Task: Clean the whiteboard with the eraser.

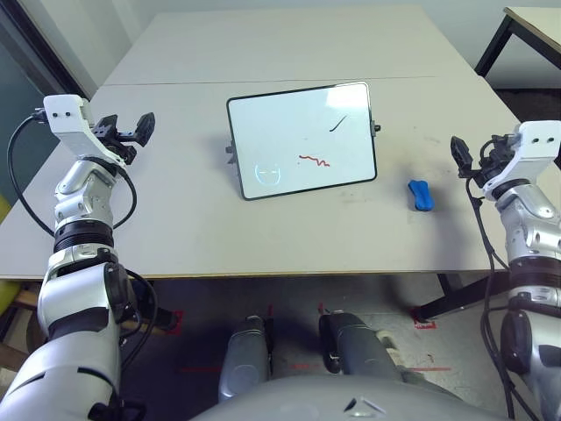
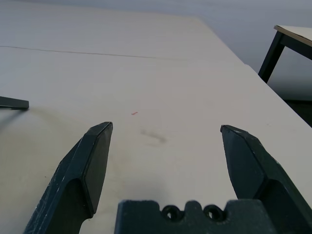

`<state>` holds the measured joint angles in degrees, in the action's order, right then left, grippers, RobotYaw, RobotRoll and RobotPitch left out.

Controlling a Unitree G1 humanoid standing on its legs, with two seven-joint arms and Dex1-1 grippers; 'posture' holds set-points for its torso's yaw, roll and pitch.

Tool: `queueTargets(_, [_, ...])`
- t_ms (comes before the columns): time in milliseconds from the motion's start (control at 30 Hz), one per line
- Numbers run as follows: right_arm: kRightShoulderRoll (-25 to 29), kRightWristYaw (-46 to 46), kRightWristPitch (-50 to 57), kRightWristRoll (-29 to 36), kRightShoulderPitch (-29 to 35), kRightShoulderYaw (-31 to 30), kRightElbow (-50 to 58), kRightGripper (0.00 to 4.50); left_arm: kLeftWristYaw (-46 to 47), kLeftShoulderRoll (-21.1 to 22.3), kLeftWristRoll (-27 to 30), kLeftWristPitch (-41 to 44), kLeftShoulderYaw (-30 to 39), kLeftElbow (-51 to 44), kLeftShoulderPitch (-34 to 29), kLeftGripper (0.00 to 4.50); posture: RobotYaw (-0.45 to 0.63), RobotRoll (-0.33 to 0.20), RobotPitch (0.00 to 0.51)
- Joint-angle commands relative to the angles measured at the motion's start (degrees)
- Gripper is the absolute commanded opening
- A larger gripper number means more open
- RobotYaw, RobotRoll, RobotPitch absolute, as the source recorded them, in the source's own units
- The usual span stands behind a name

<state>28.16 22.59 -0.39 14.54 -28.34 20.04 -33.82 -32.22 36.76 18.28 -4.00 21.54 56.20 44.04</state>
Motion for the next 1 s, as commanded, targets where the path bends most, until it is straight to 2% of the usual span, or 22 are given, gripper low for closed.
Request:
queueTargets(33, [-0.43, 0.49, -0.80, -0.11, -0.49, -0.75, -0.87, 4.48, -0.48, 0.71, 0.08, -0.34, 0.60, -0.49, -1.29, 4.50, -0.13, 0.000, 0.086])
queueTargets(200, [-0.06, 0.85, -0.65, -0.24, -2.19, -1.53, -1.84, 4.48, -0.77, 0.04, 0.15, 0.22, 0.40, -2.20, -2.51, 4.50, -0.13, 0.000, 0.098])
queueTargets(433, [-0.82, -0.32, 1.76, 0.31, -0.67, -1.48, 3.02, 4.48, -3.44, -1.02, 1.09, 1.74, -0.34, -7.11, -2.83, 4.50, -0.14, 0.000, 0.104])
queueTargets(667, [-1.24, -1.28, 6.83, 0.26, -0.66, -2.10, 7.70, 4.48, -12.75, -2.97, 6.08, 11.74, -4.15, -28.89, -10.41, 4.50, -0.15, 0.000, 0.113])
queueTargets(800, [-1.23, -2.35, 9.93, -0.15, -0.75, -2.60, 10.66, 4.48, -21.88, -1.67, 13.06, 20.41, -7.36, -46.34, -18.18, 4.50, -0.16, 0.000, 0.114])
queueTargets(867, [-1.06, -3.23, 11.67, -0.54, -0.72, -2.77, 11.98, 4.48, -23.73, -0.73, 14.40, 22.83, -7.92, -50.22, -20.30, 4.50, -0.17, 0.000, 0.114])
queueTargets(1000, [-0.41, -5.25, 19.43, -0.16, -1.01, -2.92, 15.89, 4.48, -25.73, 0.55, 13.58, 24.12, -9.32, -52.01, -21.12, 4.50, -0.19, 0.000, 0.113])
